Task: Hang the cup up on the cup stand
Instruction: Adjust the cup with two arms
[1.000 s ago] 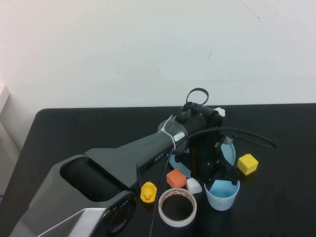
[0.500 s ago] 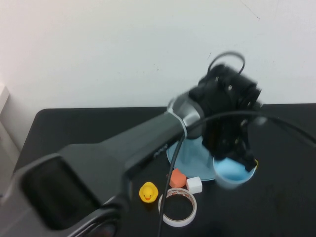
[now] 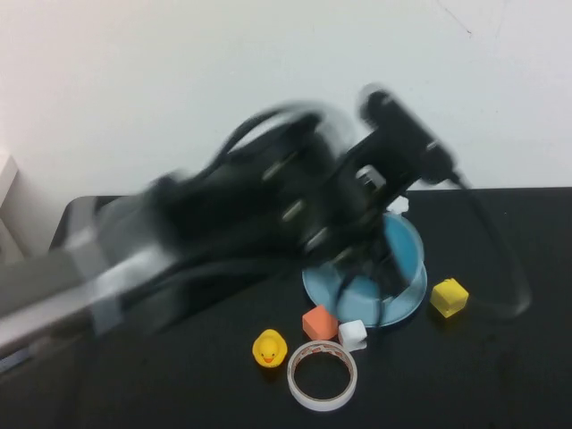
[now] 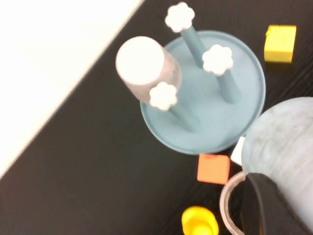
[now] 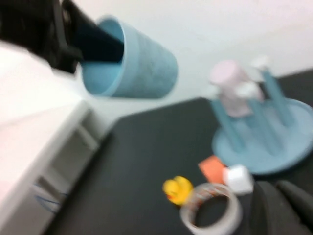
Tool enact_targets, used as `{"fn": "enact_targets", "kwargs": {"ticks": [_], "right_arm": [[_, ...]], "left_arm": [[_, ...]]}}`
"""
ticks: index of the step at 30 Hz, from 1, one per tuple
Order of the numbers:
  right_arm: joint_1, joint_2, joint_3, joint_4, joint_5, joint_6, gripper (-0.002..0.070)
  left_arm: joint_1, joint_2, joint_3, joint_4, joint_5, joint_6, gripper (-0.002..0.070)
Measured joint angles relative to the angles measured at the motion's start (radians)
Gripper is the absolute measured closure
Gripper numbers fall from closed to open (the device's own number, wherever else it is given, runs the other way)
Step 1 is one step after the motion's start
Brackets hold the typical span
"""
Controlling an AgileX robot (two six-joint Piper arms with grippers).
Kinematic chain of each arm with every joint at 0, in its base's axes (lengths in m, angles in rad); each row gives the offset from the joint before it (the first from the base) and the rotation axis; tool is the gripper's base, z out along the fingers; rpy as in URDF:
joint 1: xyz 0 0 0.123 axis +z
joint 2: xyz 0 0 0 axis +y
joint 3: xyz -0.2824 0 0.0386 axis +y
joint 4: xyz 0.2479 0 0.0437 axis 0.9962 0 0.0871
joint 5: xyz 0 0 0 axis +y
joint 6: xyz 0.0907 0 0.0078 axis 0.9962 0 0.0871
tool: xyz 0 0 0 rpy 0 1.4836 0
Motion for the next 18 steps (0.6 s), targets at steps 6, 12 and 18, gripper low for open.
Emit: {"fn": "enact_targets", "kwargs": {"ticks": [6, 12, 18], "right_arm": [[0.000, 0.032, 0.000, 0.326, 0.018, -0.268, 0.0678], [0.000, 0.226, -0.027, 0.468, 0.093, -0.457, 0.0678], [0.000, 0.525, -0.152, 0.545, 0.242, -0.562, 0.0678]], "left_arm": [[0.000, -0.252, 0.427, 0.373, -0.307, -0.420, 0.0669], [0.000, -0.421, 0.657, 1.038, -0.353, -1.063, 0.0669], [0.000, -0.478, 0.725, 1.215, -0.289, -1.204, 0.0669]]}}
